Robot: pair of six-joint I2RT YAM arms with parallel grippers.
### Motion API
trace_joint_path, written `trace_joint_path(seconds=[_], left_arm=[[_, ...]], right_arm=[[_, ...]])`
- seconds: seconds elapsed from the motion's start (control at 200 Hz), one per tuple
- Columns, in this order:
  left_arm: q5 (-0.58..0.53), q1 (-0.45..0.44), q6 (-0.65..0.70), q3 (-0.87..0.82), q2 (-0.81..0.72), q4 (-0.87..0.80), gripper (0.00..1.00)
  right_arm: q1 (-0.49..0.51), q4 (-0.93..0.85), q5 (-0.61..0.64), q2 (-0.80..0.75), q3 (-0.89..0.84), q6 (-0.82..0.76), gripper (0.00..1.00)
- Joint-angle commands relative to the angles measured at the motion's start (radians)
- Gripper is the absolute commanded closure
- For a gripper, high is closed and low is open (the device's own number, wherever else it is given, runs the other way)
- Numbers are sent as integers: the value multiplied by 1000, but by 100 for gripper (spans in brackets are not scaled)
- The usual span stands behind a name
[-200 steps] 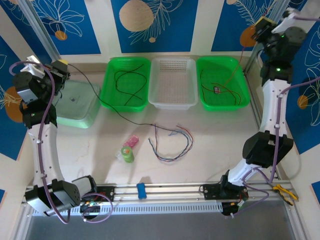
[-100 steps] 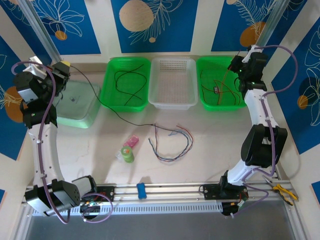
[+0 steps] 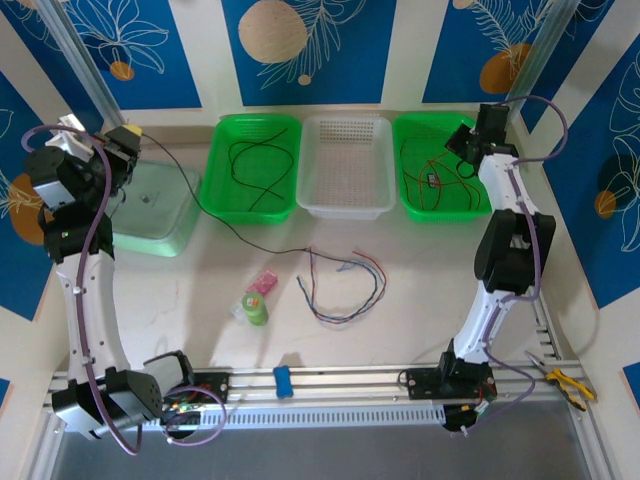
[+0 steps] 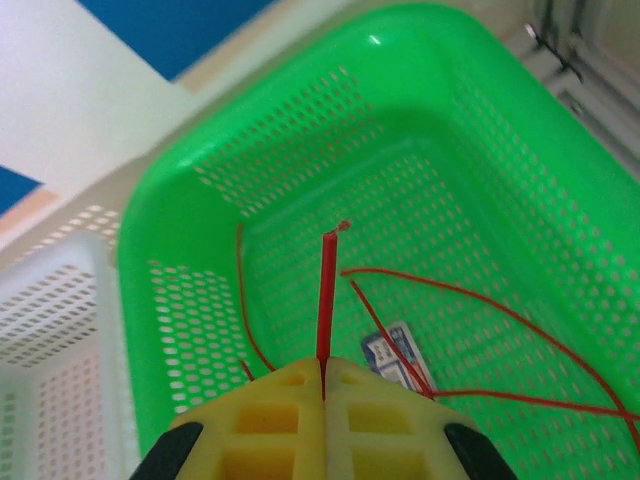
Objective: Untangle the cables
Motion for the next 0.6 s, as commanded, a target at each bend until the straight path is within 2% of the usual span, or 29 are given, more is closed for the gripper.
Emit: trace_joint_path(seconds=[0.0, 0.095, 0.21, 0.315, 0.395, 0.485, 0.595], left_arm=[[20, -10, 31, 12, -18, -9, 100], [29, -10, 34, 22, -11, -13, 100], [31, -12, 41, 29, -12, -26, 100], [29, -10, 72, 40, -18, -60, 100], [20, -9, 126, 74, -14, -131, 100], [21, -9, 117, 83, -11, -123, 100], [23, -10, 92, 94, -4, -100, 100]], right_arm=[[15, -209, 55, 34, 56, 69, 100], [11, -260, 98, 81, 88, 106, 100], [2, -386, 79, 174, 199, 154, 100], [2, -484, 164, 240, 255, 203, 100], [-3, -505, 221, 238, 231, 246, 100], [-7, -493, 247, 222, 189, 267, 100], [-17, -490, 206, 225, 182, 260, 100]])
